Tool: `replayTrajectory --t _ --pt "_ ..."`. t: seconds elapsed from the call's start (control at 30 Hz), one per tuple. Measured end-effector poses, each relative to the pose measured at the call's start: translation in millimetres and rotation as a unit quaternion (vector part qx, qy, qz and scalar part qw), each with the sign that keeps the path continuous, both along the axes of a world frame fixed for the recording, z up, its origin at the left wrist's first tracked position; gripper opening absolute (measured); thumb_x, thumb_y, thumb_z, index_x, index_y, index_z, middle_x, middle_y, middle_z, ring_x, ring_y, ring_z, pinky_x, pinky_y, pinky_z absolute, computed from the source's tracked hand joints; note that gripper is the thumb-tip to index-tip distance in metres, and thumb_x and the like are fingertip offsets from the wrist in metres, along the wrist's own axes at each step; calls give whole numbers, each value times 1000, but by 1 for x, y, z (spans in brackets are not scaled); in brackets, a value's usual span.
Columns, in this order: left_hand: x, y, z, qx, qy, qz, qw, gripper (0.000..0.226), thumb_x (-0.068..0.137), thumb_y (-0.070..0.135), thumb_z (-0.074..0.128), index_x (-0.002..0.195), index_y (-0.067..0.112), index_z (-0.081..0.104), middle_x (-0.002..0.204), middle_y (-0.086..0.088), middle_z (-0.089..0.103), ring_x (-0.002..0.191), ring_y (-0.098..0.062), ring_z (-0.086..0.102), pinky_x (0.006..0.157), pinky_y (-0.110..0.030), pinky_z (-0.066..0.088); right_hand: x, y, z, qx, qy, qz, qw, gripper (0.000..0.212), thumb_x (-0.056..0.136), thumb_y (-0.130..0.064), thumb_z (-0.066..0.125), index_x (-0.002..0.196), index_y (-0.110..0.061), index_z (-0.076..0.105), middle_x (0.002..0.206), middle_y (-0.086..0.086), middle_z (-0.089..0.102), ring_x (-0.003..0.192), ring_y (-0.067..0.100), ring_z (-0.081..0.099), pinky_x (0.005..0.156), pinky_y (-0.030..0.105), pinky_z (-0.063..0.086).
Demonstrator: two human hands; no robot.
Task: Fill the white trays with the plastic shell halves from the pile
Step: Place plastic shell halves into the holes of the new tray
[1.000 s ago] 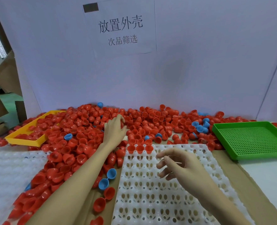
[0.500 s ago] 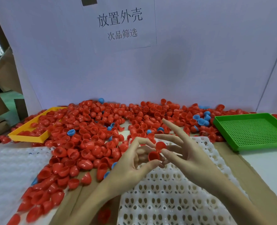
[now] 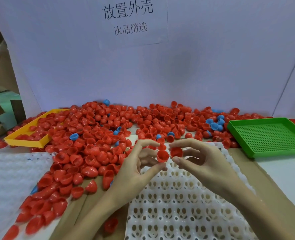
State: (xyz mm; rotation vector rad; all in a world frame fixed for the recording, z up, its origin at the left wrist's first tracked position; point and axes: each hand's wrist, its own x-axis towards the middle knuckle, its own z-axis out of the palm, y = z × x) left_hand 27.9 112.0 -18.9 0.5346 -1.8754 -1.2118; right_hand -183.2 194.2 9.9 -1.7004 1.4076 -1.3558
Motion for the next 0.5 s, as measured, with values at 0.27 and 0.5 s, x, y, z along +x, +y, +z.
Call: replayTrajectory --t 0.27,0.5 --pt "-1 2 -3 -1 -17 22 1000 27 102 42 65 126 31 62 106 0 79 102 -21 76 93 -33 59 2 -1 -4 3 -16 14 1000 30 95 -20 76 121 -36 73 117 -7 73 98 19 75 80 33 64" --pt "-3 3 -8 -81 -54 74 993 48 96 38 75 138 42 54 110 13 73 100 -14 75 88 -24 59 5 -2 -4 -4 -56 10 998 23 100 -20 68 122 -25 72 99 2 80 89 22 77 74 29 63"
